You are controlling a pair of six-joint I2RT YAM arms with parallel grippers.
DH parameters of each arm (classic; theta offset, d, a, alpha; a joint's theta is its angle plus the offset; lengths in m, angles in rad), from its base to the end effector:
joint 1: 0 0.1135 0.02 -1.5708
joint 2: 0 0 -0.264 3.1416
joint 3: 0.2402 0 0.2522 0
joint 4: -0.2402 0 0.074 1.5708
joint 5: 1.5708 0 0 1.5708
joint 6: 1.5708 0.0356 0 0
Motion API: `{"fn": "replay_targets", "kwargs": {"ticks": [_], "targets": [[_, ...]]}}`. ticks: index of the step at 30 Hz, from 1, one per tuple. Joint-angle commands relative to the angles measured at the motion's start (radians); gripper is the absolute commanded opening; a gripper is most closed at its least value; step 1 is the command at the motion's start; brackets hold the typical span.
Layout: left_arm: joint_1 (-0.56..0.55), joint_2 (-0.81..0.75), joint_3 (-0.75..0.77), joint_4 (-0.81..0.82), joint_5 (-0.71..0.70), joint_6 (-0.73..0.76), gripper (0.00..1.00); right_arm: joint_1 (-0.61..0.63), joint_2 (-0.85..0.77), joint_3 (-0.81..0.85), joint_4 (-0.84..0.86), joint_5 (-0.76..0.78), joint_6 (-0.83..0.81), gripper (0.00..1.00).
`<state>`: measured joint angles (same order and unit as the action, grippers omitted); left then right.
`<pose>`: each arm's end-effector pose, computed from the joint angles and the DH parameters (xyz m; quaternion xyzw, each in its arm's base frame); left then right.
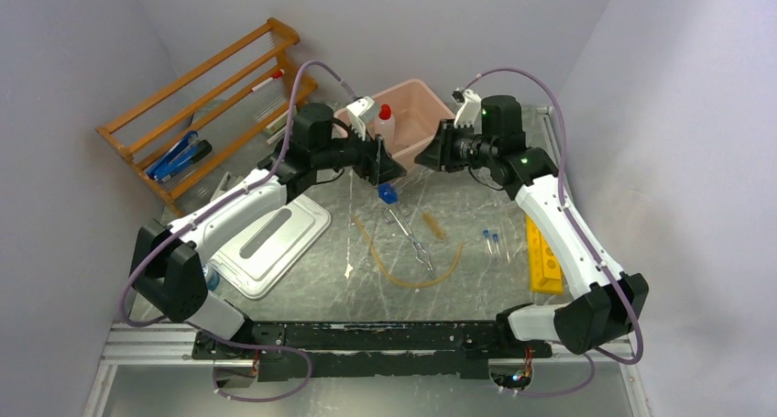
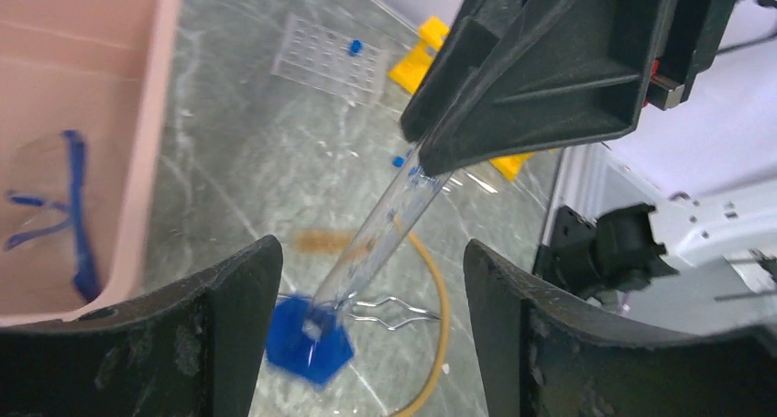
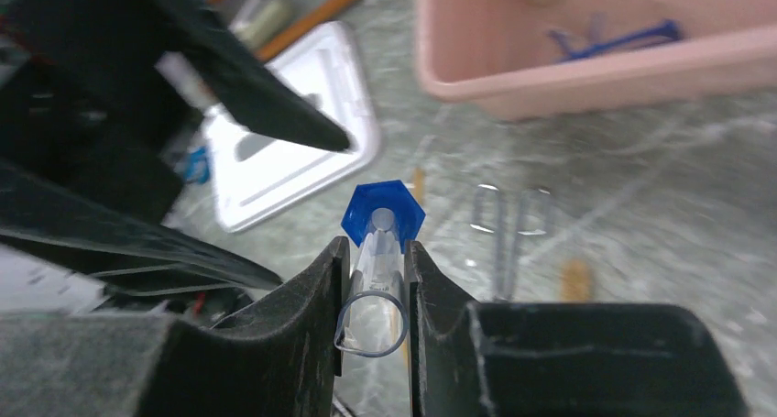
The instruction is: Organize the chemistry lab equipment
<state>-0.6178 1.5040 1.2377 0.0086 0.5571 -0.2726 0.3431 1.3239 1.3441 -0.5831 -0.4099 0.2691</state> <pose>0.2787 -0.2211 0.3438 0.2961 0.7214 -0.4493 0.4359 0.2677 0.1107 0.3775 -0.1299 0.8531 0.3124 0.3971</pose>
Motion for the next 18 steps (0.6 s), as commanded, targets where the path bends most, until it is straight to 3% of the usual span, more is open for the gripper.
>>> {"fn": "replay_targets", "kwargs": {"ticks": [1,5,8,12,18], "targets": [[-0.023,0.019,0.052,0.013,0.190,0.054,0.75,-0.006,-0.020,-0.060,0.201,-0.331,0.082,0.09],[-0.023,0.014,0.075,-0.074,0.263,0.098,0.73,-0.007,0.001,-0.058,0.239,-0.401,0.090,0.08],[-0.023,0.042,0.107,-0.153,0.318,0.106,0.65,-0.006,0.019,-0.049,0.250,-0.453,0.089,0.08],[-0.023,0.024,0.094,-0.198,0.290,0.164,0.55,-0.006,0.042,-0.041,0.259,-0.525,0.091,0.08],[-0.011,0.022,0.201,-0.471,0.320,0.382,0.58,-0.006,0.044,-0.032,0.277,-0.548,0.095,0.07]]}}
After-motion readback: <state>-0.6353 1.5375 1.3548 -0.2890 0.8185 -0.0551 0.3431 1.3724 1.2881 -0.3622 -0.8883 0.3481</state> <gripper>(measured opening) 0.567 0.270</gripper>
